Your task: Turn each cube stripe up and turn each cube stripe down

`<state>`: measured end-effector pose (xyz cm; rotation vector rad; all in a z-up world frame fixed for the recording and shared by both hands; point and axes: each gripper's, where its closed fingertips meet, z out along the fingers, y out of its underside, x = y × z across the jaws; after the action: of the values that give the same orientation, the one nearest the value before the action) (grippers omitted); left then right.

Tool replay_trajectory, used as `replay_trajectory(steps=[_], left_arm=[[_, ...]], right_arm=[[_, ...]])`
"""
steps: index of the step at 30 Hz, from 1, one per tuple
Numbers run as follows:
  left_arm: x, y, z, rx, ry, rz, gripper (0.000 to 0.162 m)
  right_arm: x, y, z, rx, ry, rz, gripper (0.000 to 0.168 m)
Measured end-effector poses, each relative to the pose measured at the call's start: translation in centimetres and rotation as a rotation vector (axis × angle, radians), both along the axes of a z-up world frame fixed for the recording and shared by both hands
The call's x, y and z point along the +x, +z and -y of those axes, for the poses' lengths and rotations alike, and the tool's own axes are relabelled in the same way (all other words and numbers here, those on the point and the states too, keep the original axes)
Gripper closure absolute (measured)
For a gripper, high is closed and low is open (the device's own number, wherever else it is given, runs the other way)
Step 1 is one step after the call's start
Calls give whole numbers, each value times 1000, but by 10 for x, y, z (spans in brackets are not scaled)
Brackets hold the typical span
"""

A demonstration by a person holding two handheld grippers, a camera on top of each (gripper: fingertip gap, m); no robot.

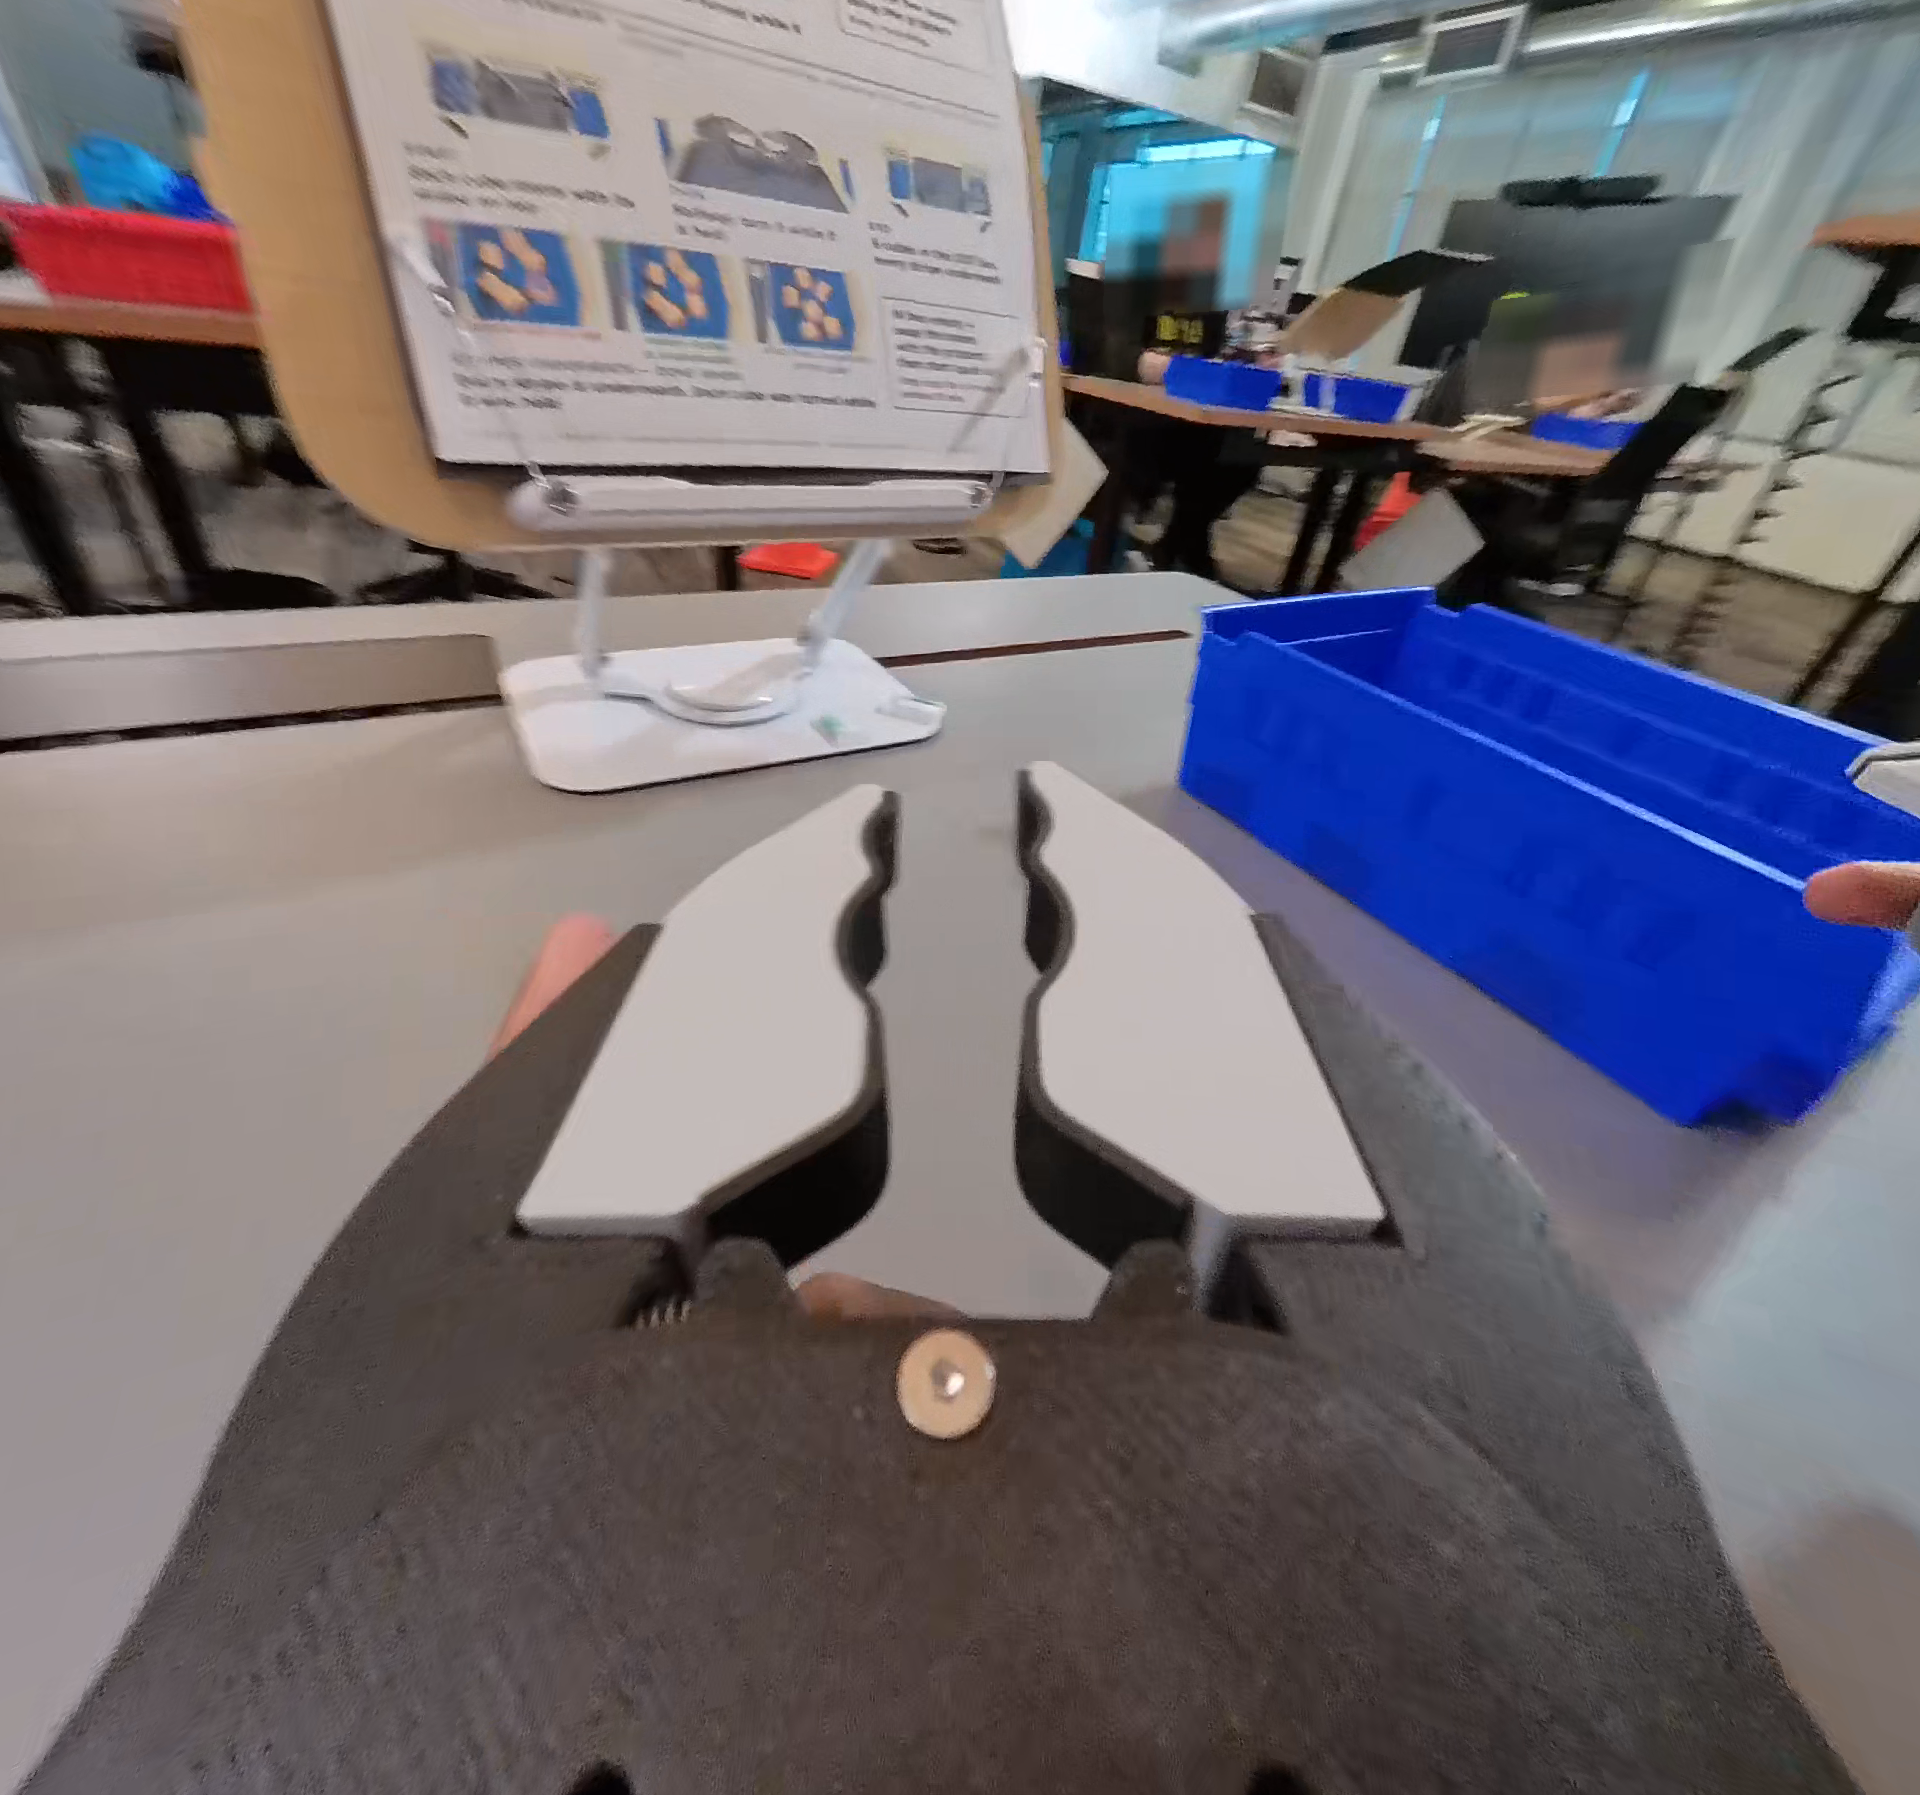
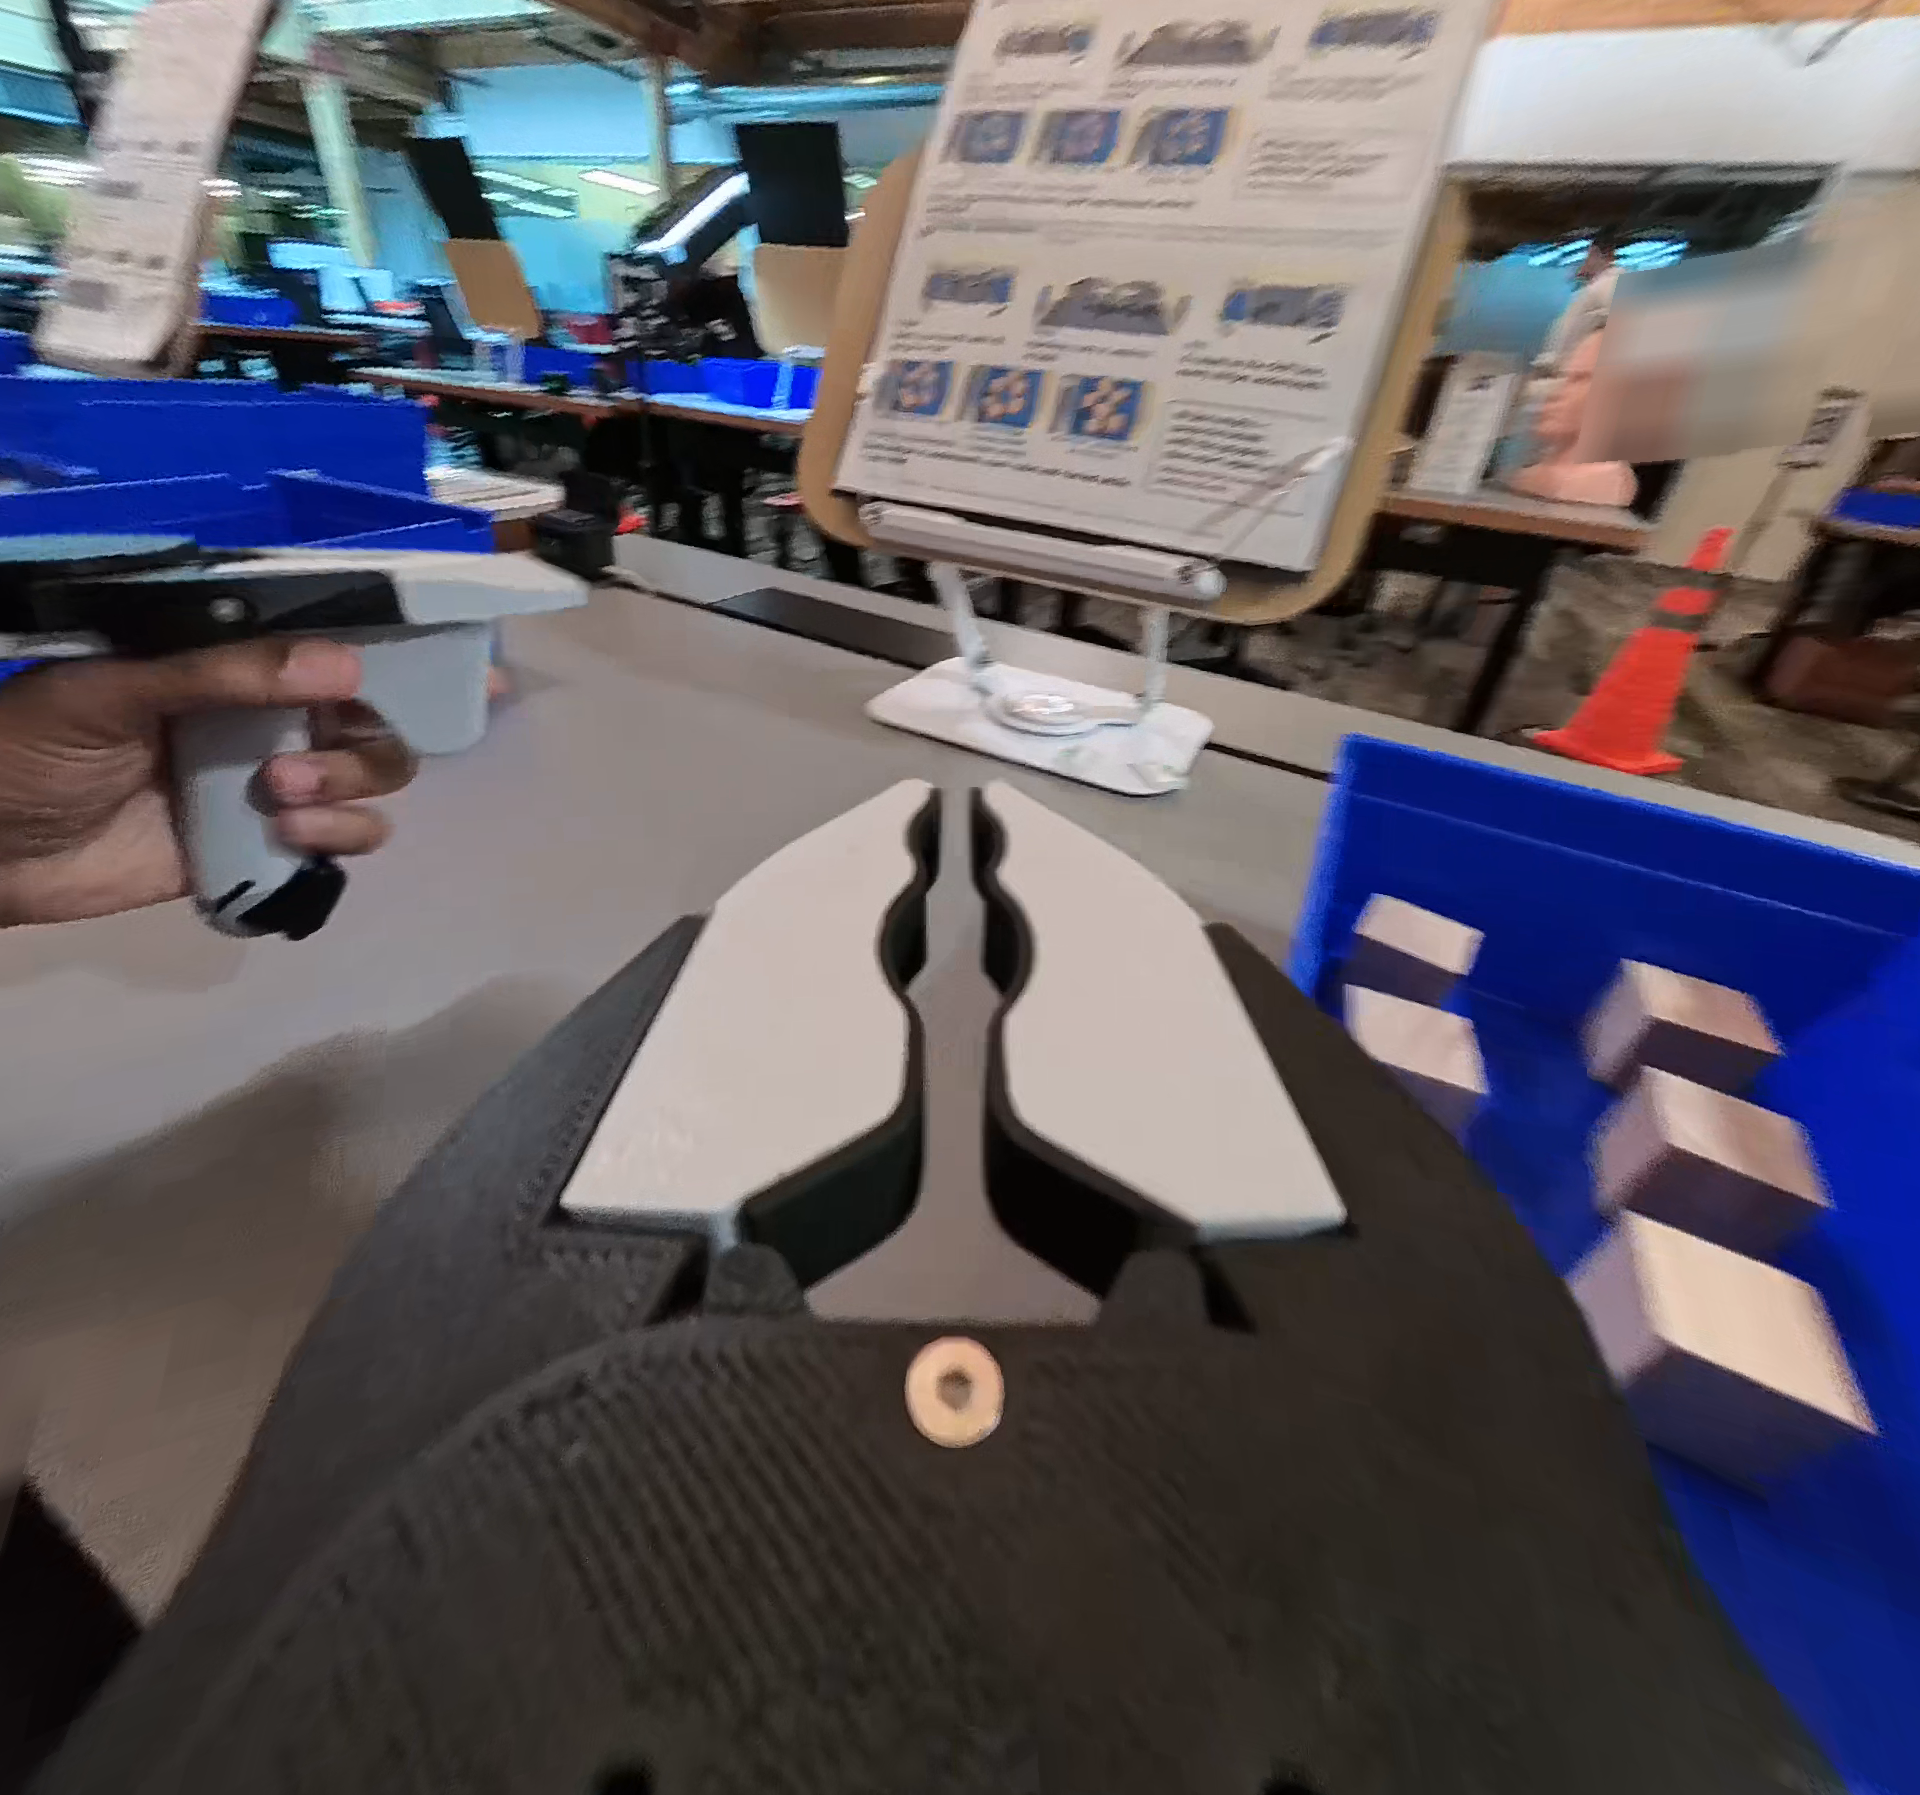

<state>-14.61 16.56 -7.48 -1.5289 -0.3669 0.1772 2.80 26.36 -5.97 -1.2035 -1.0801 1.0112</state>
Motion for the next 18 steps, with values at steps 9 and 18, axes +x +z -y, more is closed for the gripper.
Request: replay_trajectory(steps=[9, 18], left_arm=[[-3, -20, -54, -48, -146, 180, 71], [-2, -33, -66, -81, -119, 65, 91]], right_arm=[[154, 22, -138, -45, -653, -203, 113], [184, -66, -220, -361, -652, 81, 89]])
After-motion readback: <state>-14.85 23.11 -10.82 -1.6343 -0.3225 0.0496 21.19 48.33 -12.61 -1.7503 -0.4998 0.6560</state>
